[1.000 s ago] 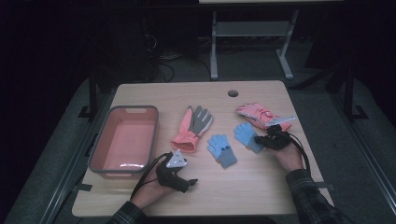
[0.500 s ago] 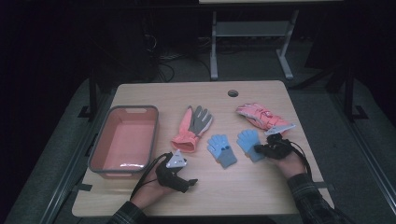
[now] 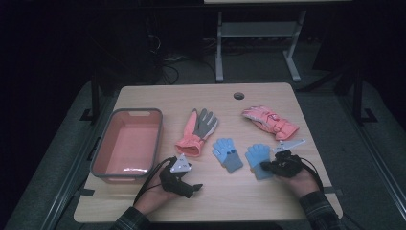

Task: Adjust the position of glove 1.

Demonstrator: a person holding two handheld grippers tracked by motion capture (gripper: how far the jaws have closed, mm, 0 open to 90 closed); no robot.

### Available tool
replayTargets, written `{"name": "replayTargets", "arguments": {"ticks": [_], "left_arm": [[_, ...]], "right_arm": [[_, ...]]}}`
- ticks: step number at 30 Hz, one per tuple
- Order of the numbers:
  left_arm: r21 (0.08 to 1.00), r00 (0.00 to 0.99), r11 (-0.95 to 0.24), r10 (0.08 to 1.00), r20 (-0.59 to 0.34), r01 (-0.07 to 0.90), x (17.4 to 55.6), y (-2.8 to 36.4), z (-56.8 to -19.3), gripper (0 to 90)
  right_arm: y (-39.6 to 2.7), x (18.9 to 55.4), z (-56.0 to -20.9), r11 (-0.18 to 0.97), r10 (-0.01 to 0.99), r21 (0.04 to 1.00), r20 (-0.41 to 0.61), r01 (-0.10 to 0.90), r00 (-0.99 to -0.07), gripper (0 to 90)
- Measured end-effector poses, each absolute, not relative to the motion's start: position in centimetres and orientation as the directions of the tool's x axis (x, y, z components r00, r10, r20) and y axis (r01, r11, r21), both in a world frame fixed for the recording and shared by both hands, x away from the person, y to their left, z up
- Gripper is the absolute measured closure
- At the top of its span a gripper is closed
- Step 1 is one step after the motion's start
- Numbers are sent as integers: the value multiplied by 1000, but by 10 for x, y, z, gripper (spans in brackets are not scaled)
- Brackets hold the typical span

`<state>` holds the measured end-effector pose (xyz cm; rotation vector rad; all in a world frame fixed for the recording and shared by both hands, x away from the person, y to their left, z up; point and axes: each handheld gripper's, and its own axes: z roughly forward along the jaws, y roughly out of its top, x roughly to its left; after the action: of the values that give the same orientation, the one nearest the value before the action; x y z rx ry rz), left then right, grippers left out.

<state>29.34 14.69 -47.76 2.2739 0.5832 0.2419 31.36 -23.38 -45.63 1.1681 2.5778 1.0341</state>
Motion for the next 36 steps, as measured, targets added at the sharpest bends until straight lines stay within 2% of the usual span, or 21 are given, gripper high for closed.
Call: {"name": "replayTargets", "arguments": {"ticks": [13, 16, 21, 26, 36], "left_arm": [[720, 878, -608, 478, -5, 335, 293, 147, -477, 128], [720, 878, -607, 478, -6, 336, 293, 147, -477, 128], [720, 879, -608, 478, -6, 335, 293, 147, -477, 128], [720, 879, -608, 478, -6, 335, 294, 147, -477, 128], [720, 879, -609, 476, -5, 334, 293, 147, -477, 128]], "right_arm": [[-223, 284, -451, 487, 657, 642, 178, 592, -733, 899], [-227, 286, -447, 483, 670, 646, 162, 591, -724, 899], [-247, 309, -443, 442, 725, 671, 122, 595, -678, 899], [-245, 322, -448, 458, 725, 653, 118, 603, -678, 899], [-236, 312, -456, 505, 699, 617, 117, 603, -706, 899]]}}
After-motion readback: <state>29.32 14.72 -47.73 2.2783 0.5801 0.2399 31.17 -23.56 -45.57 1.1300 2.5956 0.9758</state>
